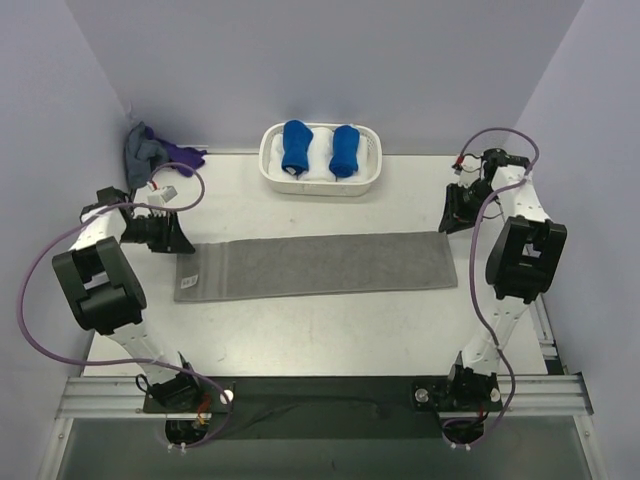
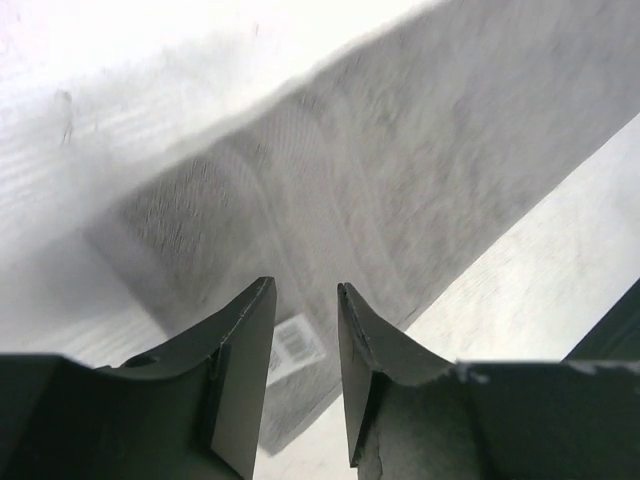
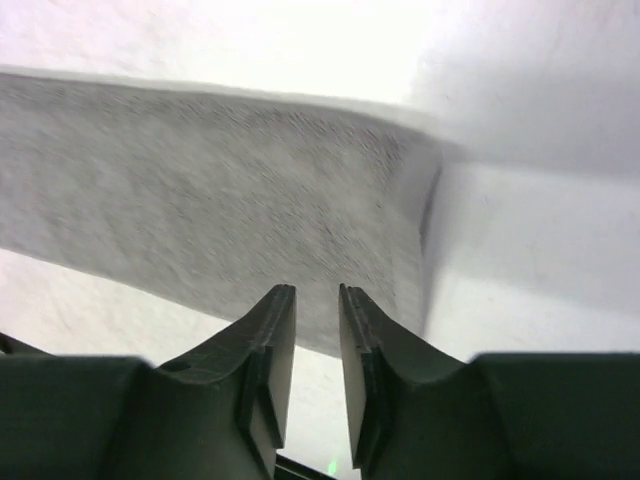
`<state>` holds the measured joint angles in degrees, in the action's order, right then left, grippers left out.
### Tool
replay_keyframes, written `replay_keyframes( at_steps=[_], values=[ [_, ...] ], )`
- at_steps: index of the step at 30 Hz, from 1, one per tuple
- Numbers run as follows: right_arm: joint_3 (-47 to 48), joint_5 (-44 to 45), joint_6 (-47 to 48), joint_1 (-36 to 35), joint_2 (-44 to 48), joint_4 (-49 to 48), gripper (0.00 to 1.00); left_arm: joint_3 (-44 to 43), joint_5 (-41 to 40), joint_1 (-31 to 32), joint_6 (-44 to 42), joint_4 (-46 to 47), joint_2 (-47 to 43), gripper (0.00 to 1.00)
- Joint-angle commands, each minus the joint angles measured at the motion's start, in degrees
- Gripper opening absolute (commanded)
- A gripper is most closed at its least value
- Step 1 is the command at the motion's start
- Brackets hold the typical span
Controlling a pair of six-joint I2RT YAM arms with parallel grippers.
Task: Roll the towels
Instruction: Fold the towel
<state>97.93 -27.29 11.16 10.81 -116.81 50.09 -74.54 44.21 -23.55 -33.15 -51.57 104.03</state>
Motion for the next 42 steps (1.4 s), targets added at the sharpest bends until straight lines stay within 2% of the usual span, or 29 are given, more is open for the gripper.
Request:
replay_keyframes(
  at_steps=[1, 6, 11, 15, 17, 18, 21, 24, 25, 29, 35, 42],
  values=[
    [4.8, -5.5, -5.4, -2.2, -3.0, 0.9, 0.24, -3.2, 7.8, 1.0, 10.2, 7.2, 2.6, 0.4],
    [6.8, -0.6, -5.7, -2.2, -9.8, 0.0, 0.21, -4.3, 3.5, 0.8, 17.2, 15.5, 8.9, 0.33],
    [8.9, 4.3, -5.8, -1.0, -14.9, -0.3, 0.2, -5.0, -3.0, 0.3, 18.5, 16.8, 13.9, 0.27],
    [11.9, 6.9, -5.5, -1.0, -16.8, -0.3, 0.2, -4.2, -6.5, 0.3, 20.6, 20.2, 13.6, 0.27],
    [13.9, 7.7, -5.8, -0.9, -17.2, -0.2, 0.19, -4.0, -3.8, 0.4, 21.8, 20.5, 12.2, 0.31],
    [15.2, 7.7, -6.0, -0.9, -16.9, -0.1, 0.2, -3.2, -2.1, 0.6, 22.0, 20.5, 11.2, 0.4],
    [13.4, 7.4, -5.9, -0.8, -12.4, 0.0, 0.27, -0.4, 1.8, 1.4, 21.2, 20.5, 4.3, 0.5],
    [9.1, 8.0, -5.6, -0.5, -5.2, -0.1, 0.47, 4.0, 2.3, 2.2, 19.8, 20.8, -4.5, 0.61],
    [5.9, 8.1, -5.6, -0.4, -2.1, -0.1, 0.5, 5.7, 2.1, 2.3, 19.6, 20.9, -6.5, 0.62],
    [-1.0, 9.3, -6.3, -0.5, 1.8, 0.0, 0.5, 7.8, 1.4, 2.3, 19.5, 20.9, -14.4, 0.65],
    [-7.2, 12.1, -6.3, -1.6, 1.2, -0.3, 0.49, 9.4, 0.2, 2.3, 19.3, 20.5, -18.7, 0.67],
    [-9.6, 15.4, -6.6, -3.7, -1.7, -3.9, 0.49, 12.0, -1.3, 2.8, 17.5, 20.9, -21.8, 0.67]
  ],
)
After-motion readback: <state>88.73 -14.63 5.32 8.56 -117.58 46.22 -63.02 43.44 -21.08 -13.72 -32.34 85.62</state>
